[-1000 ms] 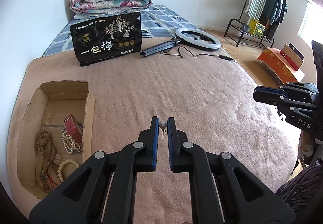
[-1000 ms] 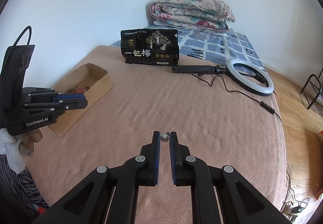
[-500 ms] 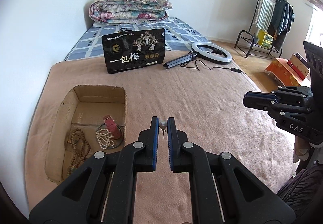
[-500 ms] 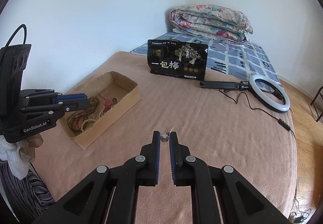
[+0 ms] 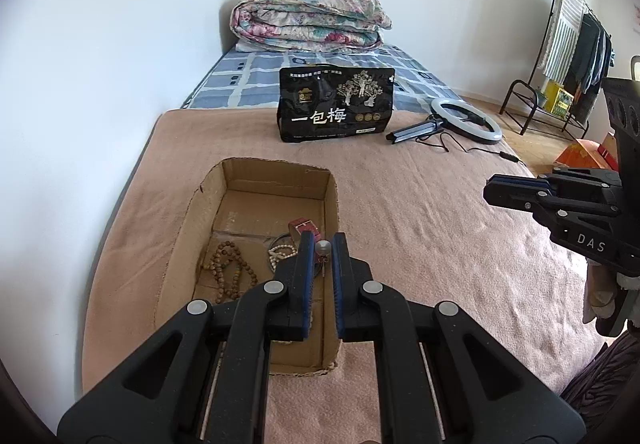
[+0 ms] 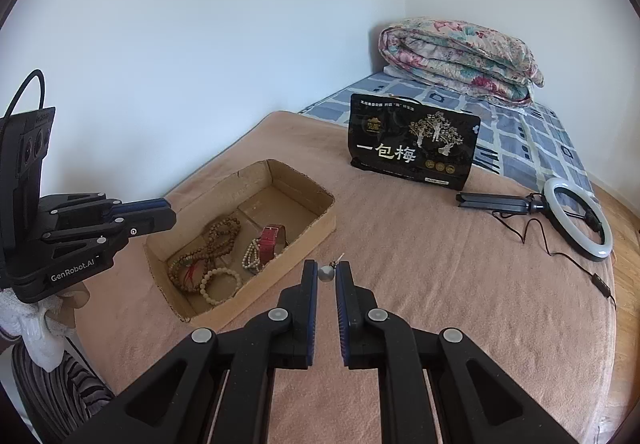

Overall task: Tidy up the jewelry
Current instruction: 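Carry both pearl earrings over the cardboard box with both grippers, then open both grippers to drop the earrings into the box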

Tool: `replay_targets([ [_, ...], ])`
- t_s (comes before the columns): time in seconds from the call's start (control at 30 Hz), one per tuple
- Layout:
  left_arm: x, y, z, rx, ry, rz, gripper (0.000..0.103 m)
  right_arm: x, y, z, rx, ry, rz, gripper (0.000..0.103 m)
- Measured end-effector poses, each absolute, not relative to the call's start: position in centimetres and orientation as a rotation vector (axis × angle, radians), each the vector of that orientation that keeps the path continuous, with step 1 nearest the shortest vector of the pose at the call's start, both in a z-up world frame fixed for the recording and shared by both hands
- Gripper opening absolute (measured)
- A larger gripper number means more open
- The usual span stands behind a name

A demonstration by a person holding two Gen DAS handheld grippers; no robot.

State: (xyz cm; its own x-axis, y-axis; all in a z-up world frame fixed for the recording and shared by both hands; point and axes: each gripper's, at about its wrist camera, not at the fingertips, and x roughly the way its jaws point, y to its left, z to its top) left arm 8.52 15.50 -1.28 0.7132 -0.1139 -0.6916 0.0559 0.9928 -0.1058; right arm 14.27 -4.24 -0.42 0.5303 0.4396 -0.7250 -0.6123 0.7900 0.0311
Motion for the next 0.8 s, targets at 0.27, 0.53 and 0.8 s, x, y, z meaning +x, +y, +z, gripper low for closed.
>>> replay_targets([
  [0.27, 8.6, 18.0, -2.4, -0.108, 0.785, -0.039, 0.007, 15.8, -0.8, -1.4, -0.219, 0.804, 0.665, 0.007],
  [0.53, 8.8, 19.2, -3.5, -0.119, 0.798, -0.013, 0.007, 17.7, 2.8, -2.3, -0.217, 0.811, 0.685, 0.007],
  [0.8, 9.6, 19.6, -4.0, -0.117, 0.804, -0.007, 0.007, 19.6, 5.6, -3.2, -0.233, 0.821, 0.698, 0.007],
])
